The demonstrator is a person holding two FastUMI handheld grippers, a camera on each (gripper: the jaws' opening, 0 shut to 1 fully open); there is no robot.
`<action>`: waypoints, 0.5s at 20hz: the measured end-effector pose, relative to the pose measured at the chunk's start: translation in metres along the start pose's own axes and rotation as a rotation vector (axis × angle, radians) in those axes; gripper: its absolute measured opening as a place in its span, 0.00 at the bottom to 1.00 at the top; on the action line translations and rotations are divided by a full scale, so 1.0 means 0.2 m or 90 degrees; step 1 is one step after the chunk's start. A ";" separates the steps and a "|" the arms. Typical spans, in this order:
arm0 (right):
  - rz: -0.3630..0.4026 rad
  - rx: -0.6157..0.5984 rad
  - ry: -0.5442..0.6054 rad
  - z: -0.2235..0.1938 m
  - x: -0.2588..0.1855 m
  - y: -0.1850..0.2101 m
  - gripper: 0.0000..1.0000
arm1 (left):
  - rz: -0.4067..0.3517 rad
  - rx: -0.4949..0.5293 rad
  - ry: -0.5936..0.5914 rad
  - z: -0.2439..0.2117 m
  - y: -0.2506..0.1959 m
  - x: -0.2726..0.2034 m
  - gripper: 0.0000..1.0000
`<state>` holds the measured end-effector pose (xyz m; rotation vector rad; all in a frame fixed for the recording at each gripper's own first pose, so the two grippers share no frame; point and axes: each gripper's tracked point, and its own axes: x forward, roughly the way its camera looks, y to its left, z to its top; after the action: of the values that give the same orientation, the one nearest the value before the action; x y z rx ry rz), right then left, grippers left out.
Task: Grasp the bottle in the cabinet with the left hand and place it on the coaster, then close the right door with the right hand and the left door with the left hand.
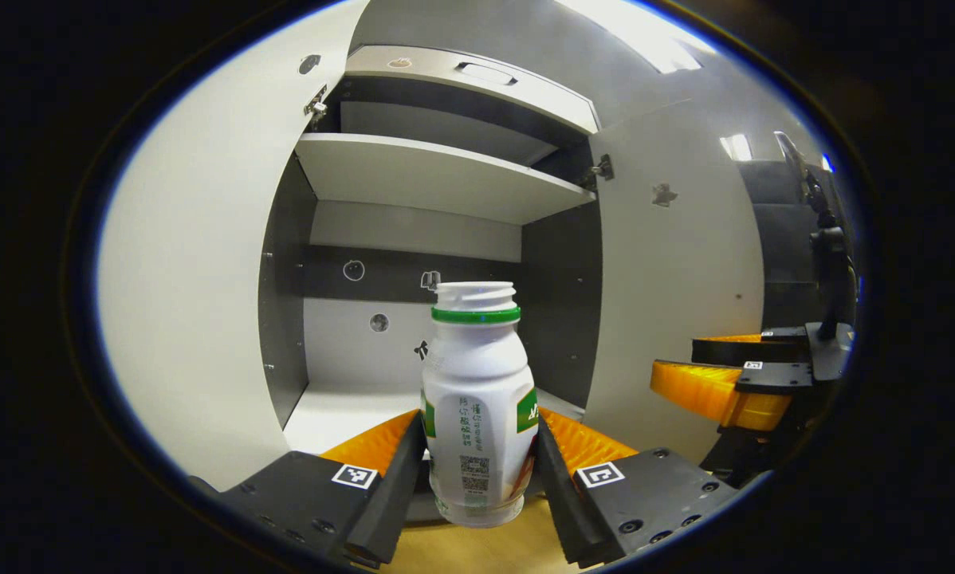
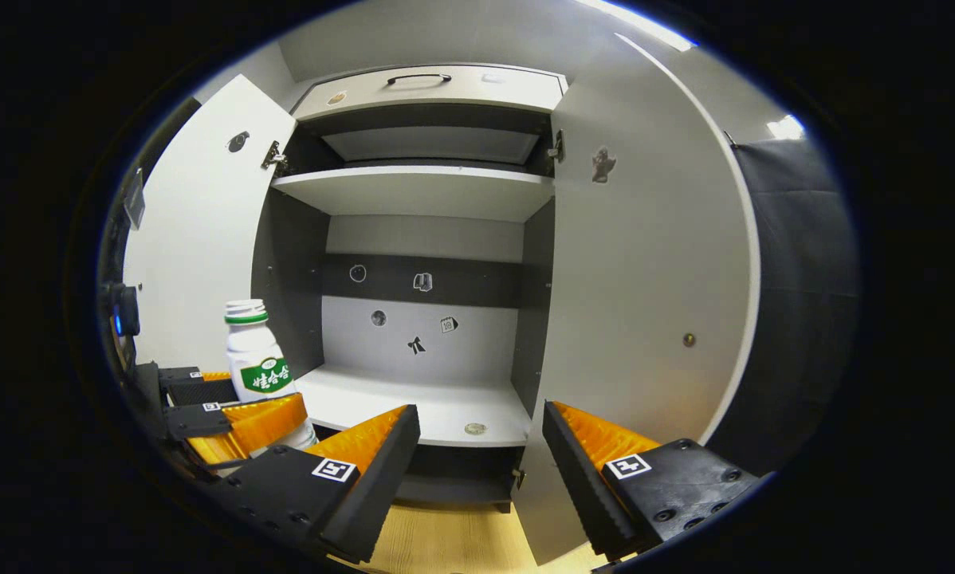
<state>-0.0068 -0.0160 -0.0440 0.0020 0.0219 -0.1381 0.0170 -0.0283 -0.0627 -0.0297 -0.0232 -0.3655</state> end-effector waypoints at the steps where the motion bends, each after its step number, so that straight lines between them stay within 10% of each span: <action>1: -0.005 0.004 -0.001 0.00 -0.03 0.00 0.98 | -0.009 0.004 -0.001 -0.02 -0.03 -0.04 0.76; 10: -0.003 -0.003 -0.001 -0.08 -0.18 -0.02 0.98 | -0.058 0.012 0.008 -0.25 -0.27 -0.39 0.76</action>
<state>-0.0440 -0.0147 -0.0591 -0.0024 0.0210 -0.1435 -0.0737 -0.0531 -0.1126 -0.0073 -0.0160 -0.4573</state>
